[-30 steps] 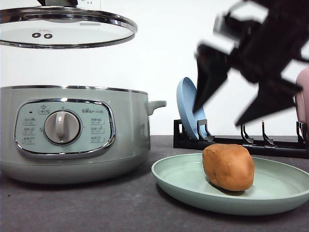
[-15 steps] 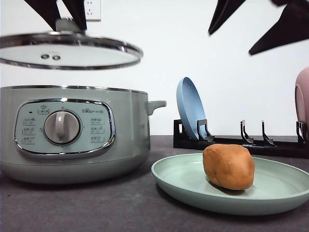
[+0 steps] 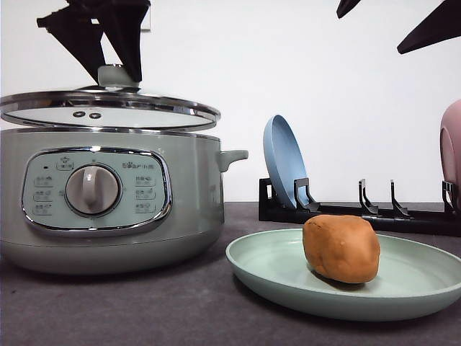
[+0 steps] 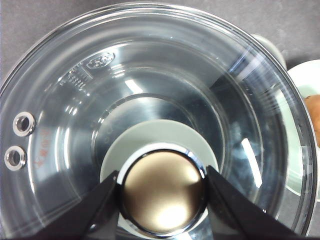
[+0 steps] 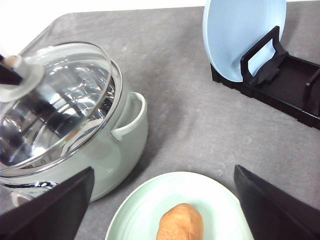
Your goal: Transfer potato from steamer to green plate
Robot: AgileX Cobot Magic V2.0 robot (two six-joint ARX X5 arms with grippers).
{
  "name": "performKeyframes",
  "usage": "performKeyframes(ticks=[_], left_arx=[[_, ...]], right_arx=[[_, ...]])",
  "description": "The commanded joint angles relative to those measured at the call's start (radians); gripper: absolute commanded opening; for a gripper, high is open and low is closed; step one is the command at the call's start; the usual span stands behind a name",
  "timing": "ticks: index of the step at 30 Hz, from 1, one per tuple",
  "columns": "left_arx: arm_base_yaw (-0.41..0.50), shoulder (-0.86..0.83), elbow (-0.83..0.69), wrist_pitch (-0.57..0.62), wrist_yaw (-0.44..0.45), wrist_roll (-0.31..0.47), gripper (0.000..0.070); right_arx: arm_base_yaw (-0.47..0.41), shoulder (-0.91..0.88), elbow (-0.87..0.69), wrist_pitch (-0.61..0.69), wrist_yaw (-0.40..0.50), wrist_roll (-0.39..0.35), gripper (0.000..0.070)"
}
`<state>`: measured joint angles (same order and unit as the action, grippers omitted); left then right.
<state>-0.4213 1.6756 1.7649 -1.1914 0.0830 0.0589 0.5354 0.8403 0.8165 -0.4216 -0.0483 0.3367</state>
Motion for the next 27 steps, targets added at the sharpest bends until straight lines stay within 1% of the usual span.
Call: performKeyframes(ticks=[1, 11, 24, 27], left_arx=[[-0.005, 0.014, 0.027, 0.026, 0.005, 0.009, 0.0009], [-0.005, 0.058, 0.027, 0.027, 0.002, 0.010, 0.0009], [-0.002, 0.062, 0.026, 0.031, 0.002, 0.012, 0.0010], [-0.002, 0.063, 0.023, 0.031, 0.002, 0.012, 0.0027]], right_arx=[[0.003, 0.004, 0.016, -0.007, 0.004, -0.012, 0.0564], [0.003, 0.000, 0.017, -0.022, 0.004, -0.012, 0.0564], [0.004, 0.000, 0.017, -0.023, 0.003, -0.013, 0.0564], [0.003, 0.000, 0.016, -0.023, -0.003, -0.013, 0.0564]])
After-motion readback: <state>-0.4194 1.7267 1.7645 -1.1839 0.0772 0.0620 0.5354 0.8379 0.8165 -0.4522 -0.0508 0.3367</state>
